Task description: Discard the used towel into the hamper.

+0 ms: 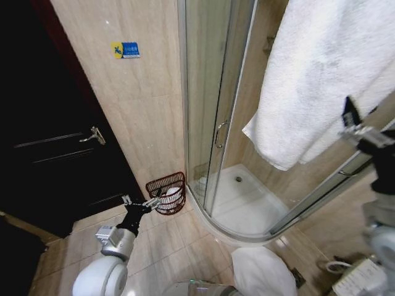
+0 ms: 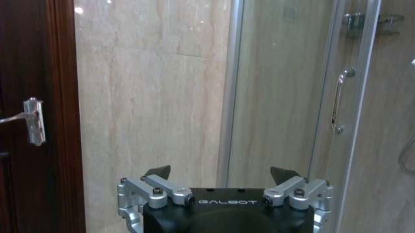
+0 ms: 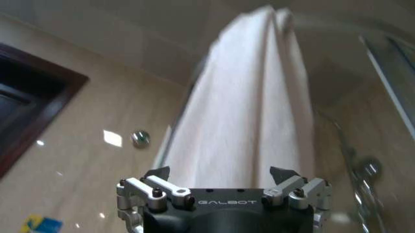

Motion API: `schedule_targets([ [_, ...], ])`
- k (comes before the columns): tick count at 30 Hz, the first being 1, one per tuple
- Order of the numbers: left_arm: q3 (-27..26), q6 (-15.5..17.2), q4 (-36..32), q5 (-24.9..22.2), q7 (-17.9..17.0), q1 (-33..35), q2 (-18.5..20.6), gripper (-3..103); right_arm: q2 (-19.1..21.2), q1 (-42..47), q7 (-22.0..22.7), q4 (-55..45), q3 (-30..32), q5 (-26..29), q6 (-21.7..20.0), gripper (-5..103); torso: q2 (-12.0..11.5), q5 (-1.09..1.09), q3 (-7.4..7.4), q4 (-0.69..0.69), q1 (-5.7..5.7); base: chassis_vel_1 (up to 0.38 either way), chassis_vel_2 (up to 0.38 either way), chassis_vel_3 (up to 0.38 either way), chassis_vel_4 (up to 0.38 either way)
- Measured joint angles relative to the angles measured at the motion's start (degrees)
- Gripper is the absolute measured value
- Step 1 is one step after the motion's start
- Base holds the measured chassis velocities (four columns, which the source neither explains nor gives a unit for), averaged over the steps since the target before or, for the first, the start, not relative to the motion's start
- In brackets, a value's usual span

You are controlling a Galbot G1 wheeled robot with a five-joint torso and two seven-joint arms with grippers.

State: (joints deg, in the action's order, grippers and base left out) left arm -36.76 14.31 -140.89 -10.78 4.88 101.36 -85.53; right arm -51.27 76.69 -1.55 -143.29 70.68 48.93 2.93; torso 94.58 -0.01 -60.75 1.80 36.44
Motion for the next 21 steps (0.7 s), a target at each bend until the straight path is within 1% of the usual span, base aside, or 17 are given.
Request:
schedule_targets([
  [1,0.0,0.0,0.0,0.0,0.0,0.0,0.0,100,0.0,0.0,0.0,0.0,0.0,0.0,0.0,100,0.0,0.0,0.0,0.0,0.0,0.0,0.0,0.0,0.0],
  [2,0.0,0.0,0.0,0.0,0.0,0.0,0.0,100,1.05,-0.46,0.06,0.01,0.48,0.62,-0.12,100,0.0,0.01,0.0,0.0,0.0,0.0,0.0,0.0,0.0],
  [3,0.0,0.0,0.0,0.0,0.0,0.0,0.01,100,4.45,-1.87,0.11,0.58,1.79,2.24,-0.25,100,0.0,0.0,0.0,0.0,0.0,0.0,0.0,0.0,0.0],
  [4,0.0,0.0,0.0,0.0,0.0,0.0,0.01,100,5.9,-2.53,0.13,1.32,2.24,2.99,-0.32,100,0.0,-0.01,0.0,0.0,-0.01,0.0,0.0,0.0,0.0],
  [5,0.0,0.0,0.0,0.0,0.0,0.0,0.01,100,5.9,-2.53,0.13,1.32,2.24,2.99,-0.32,100,0.0,-0.01,0.0,0.0,-0.01,0.0,0.0,0.0,0.0],
  [6,0.0,0.0,0.0,0.0,0.0,0.0,0.01,100,7.59,-3.37,0.21,2.06,2.68,4.08,-0.5,100,0.0,0.03,0.0,0.0,0.0,0.0,0.0,0.0,0.0],
  [8,0.0,0.0,0.0,0.0,0.0,0.0,0.01,100,11.56,-6.42,1.31,3.61,3.02,7.14,-1.62,100,0.0,0.02,0.0,0.0,0.0,0.0,0.0,0.0,0.0],
  [9,0.0,0.0,0.0,0.0,0.0,0.0,0.01,100,11.56,-6.42,1.31,3.61,3.02,7.14,-1.62,100,0.0,0.02,0.0,0.0,0.0,0.0,0.0,0.0,0.0],
  [10,0.0,0.0,0.0,0.0,0.0,0.0,0.0,100,12.57,-7.58,1.78,4.04,2.96,7.78,-2.1,100,0.0,0.01,0.0,0.0,0.0,0.0,0.0,0.0,0.0],
  [11,0.0,0.0,0.0,0.0,0.0,0.0,0.0,100,15.03,-10.9,2.73,5.57,2.09,8.94,-3.28,100,0.0,0.02,0.0,0.0,0.0,0.0,0.0,0.0,0.0],
  [13,0.01,0.0,0.0,0.0,0.0,0.0,0.01,100,15.84,-12.2,3.09,6.2,1.53,9.19,-3.69,100,0.0,0.02,0.0,0.0,-0.01,0.0,0.0,0.0,0.0],
  [15,0.0,0.0,0.0,0.0,0.0,0.0,0.0,100,19.46,-18.2,4.29,9.48,-2.43,10.39,-4.83,100,0.0,0.0,0.0,0.0,-0.01,0.0,0.0,0.0,0.0],
  [16,0.0,0.0,0.0,0.0,0.0,0.0,0.0,100,19.46,-18.2,4.29,9.48,-2.43,10.39,-4.83,100,0.0,0.0,0.0,0.0,-0.01,0.0,0.0,0.0,0.0],
  [18,0.0,0.0,0.0,0.0,0.01,0.0,0.0,100,23.1,-25.14,4.85,13.37,-7.34,11.74,-5.43,100,-0.01,0.0,0.0,0.02,0.0,0.0,0.0,0.0,0.0],
  [19,0.0,0.0,0.0,0.0,0.0,0.01,0.01,100,24.09,-27.2,5.01,14.57,-8.34,12.09,-5.74,100,0.0,0.0,0.0,0.02,0.0,0.0,0.0,0.0,0.0],
  [20,0.0,0.0,0.0,0.0,0.0,0.01,0.01,100,24.09,-27.2,5.01,14.57,-8.34,12.09,-5.74,100,0.0,0.0,0.0,0.02,0.0,0.0,0.0,0.0,0.0],
  [21,0.0,0.0,0.0,0.0,0.0,0.0,0.01,100,25.91,-30.58,5.27,16.4,-9.76,12.72,-6.62,100,0.0,0.01,0.0,0.01,0.0,0.0,0.0,0.0,0.0],
])
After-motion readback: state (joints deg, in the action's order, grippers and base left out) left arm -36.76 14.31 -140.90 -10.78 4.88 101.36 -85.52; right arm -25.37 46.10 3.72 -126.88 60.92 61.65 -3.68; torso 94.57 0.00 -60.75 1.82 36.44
